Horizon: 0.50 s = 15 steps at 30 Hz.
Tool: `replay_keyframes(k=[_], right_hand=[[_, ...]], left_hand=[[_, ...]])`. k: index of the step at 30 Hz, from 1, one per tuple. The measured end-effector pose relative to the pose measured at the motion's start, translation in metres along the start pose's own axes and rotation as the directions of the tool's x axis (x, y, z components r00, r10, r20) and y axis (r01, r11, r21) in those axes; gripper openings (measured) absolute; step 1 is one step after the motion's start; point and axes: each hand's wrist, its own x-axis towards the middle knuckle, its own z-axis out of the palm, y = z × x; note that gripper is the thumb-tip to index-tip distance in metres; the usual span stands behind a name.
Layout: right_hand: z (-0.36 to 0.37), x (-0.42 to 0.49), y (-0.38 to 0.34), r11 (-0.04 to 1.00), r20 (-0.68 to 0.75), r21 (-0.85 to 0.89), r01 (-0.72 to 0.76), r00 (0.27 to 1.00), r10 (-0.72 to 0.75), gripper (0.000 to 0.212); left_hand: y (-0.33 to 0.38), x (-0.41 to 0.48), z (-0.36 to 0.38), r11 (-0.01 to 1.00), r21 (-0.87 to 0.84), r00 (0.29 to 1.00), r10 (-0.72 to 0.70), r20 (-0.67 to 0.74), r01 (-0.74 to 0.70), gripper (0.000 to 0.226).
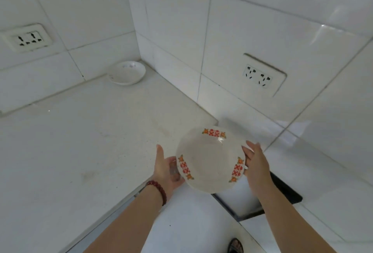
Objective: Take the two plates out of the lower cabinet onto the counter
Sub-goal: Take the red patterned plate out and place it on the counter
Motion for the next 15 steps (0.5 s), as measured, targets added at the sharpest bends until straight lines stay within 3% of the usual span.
replay_keyframes(k=[15], right_hand=[[0.121, -0.026, -0.026, 0.999, 0.200, 0.044, 0.027, 0.979, -0.035, 0.041]], left_hand=[[0.115, -0.048, -0.070, 0.987, 0.025, 0.986, 0.158, -0.050, -0.156, 0.083]])
